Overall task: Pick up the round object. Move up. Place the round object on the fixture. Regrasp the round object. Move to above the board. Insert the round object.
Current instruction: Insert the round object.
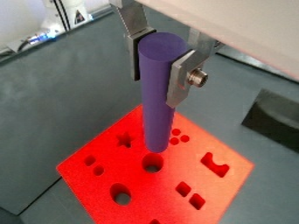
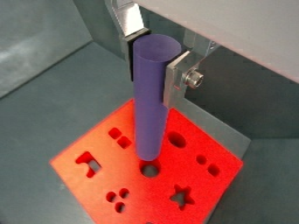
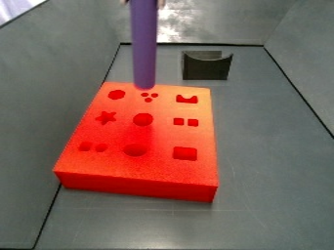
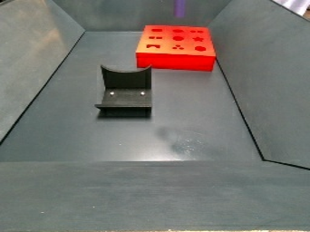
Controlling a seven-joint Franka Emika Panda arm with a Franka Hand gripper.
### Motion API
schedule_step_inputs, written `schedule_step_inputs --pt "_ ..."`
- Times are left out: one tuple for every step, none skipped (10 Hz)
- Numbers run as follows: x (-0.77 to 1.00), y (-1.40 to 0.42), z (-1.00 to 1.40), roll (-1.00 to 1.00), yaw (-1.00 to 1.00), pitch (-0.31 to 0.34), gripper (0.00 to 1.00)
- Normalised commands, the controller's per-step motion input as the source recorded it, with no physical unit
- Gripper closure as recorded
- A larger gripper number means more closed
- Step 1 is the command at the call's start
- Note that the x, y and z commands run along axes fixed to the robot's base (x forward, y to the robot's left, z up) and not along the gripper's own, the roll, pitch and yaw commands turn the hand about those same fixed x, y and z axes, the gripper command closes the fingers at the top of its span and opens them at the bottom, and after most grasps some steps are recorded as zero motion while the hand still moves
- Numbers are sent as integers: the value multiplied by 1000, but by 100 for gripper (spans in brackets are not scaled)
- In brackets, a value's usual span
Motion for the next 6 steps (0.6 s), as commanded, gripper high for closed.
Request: schedule_step_inputs --pt "-157 49 -491 -226 -129 -127 100" --pt "-169 66 -457 -289 -129 -163 100" --pt "-160 77 -414 -317 -120 -184 100" --pt "-154 46 -406 -310 -117 -190 100" --pt "-180 20 -417 -297 -129 -200 100" --pt "-237 29 -366 -263 -117 -186 100"
